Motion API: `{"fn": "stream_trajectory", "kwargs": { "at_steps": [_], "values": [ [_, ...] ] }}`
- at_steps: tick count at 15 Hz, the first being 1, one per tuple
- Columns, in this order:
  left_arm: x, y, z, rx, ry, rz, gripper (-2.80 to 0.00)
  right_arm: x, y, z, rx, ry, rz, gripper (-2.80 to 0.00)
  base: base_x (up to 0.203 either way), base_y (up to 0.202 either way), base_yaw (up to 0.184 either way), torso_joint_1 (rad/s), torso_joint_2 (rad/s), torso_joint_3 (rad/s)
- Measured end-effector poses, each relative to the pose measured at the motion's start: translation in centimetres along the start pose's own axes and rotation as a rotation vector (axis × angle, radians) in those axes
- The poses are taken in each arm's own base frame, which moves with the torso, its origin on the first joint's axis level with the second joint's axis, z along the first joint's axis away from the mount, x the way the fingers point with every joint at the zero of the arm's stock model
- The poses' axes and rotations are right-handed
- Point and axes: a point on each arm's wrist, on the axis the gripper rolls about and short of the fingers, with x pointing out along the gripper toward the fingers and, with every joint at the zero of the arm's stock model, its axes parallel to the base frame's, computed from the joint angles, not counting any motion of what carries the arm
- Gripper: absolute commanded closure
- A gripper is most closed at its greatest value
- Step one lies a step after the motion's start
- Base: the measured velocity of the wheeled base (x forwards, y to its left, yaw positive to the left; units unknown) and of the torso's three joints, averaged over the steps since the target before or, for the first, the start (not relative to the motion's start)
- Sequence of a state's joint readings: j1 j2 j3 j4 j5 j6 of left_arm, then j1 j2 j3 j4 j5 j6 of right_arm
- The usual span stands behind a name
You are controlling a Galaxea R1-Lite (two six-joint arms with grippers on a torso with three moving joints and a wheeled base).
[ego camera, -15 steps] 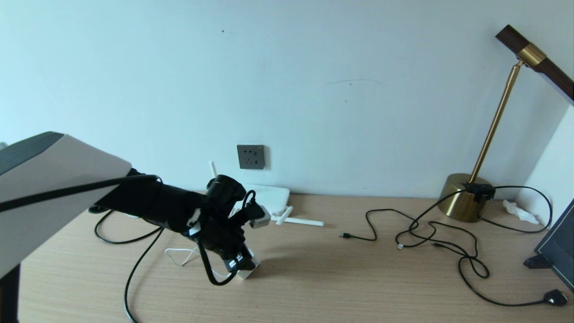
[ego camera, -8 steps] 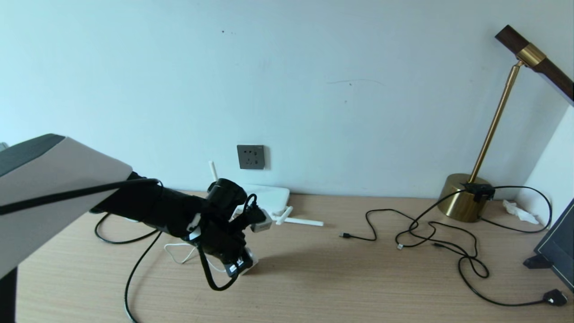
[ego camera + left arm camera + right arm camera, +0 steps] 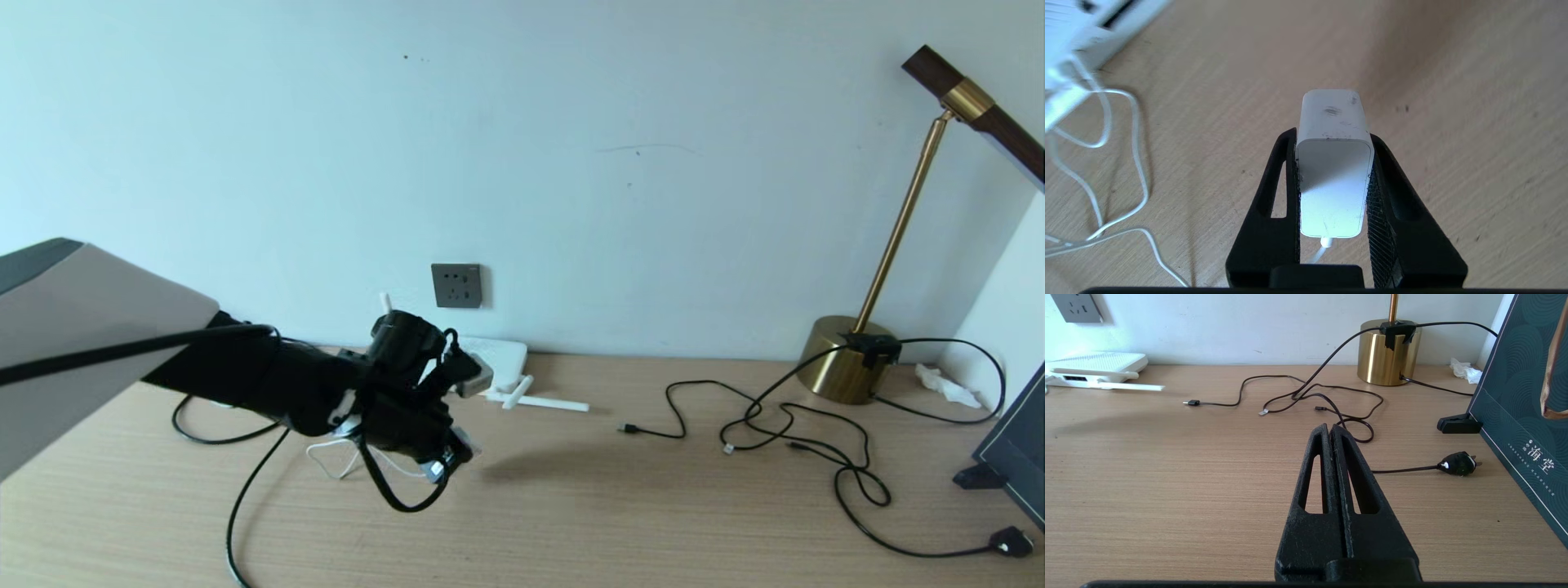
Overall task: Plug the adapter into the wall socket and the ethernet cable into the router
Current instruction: Pick up plug, then align plug and socket
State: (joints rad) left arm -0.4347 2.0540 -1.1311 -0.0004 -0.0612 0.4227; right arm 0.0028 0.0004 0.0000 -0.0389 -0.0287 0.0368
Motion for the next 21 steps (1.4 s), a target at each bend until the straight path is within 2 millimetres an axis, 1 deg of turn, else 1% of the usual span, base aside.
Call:
{"fn": "stream_trajectory", "kwargs": {
  "at_steps": [1, 5, 8, 10, 12, 14, 16, 19, 21],
  "values": [
    [-0.6, 0.1, 0.1, -0.034, -0.037, 0.021, 0.0, 0.0, 0.0, 0.0, 0.0, 0.0, 0.0, 0.0, 0.0, 0.0, 0.0, 0.0, 0.0, 0.0],
    [-3.7, -0.4, -0.6, -0.18, -0.18, 0.071, 0.0, 0.0, 0.0, 0.0, 0.0, -0.001, 0.0, 0.0, 0.0, 0.0, 0.0, 0.0, 0.0, 0.0],
    [-5.8, -0.2, -0.6, -0.313, -0.314, 0.134, 0.0, 0.0, 0.0, 0.0, 0.0, 0.0, 0.0, 0.0, 0.0, 0.0, 0.0, 0.0, 0.0, 0.0],
    [-6.5, -0.3, -0.8, -0.32, -0.378, 0.171, 0.0, 0.0, 0.0, 0.0, 0.0, 0.0, 0.0, 0.0, 0.0, 0.0, 0.0, 0.0, 0.0, 0.0],
    [-6.6, -0.3, -0.7, -0.314, -0.448, 0.191, 0.0, 0.0, 0.0, 0.0, 0.0, 0.0, 0.0, 0.0, 0.0, 0.0, 0.0, 0.0, 0.0, 0.0],
    [-6.2, -0.1, -0.3, -0.313, -0.508, 0.218, 0.0, 0.0, 0.0, 0.0, 0.0, 0.0, 0.0, 0.0, 0.0, 0.0, 0.0, 0.0, 0.0, 0.0],
    [-5.2, 0.3, 0.1, -0.324, -0.566, 0.27, 0.0, 0.0, 0.0, 0.0, 0.0, -0.001, 0.0, 0.0, 0.0, 0.0, 0.0, 0.0, 0.0, 0.0],
    [-2.5, 1.0, 0.6, -0.346, -0.642, 0.357, 0.0, 0.0, 0.0, 0.0, 0.0, 0.0, 0.0, 0.0, 0.0, 0.0, 0.0, 0.0, 0.0, 0.0],
    [-0.5, 2.1, 1.1, -0.376, -0.687, 0.434, 0.0, 0.0, 0.0, 0.0, 0.0, -0.001, 0.0, 0.0, 0.0, 0.0, 0.0, 0.0, 0.0, 0.0]
  ]
}}
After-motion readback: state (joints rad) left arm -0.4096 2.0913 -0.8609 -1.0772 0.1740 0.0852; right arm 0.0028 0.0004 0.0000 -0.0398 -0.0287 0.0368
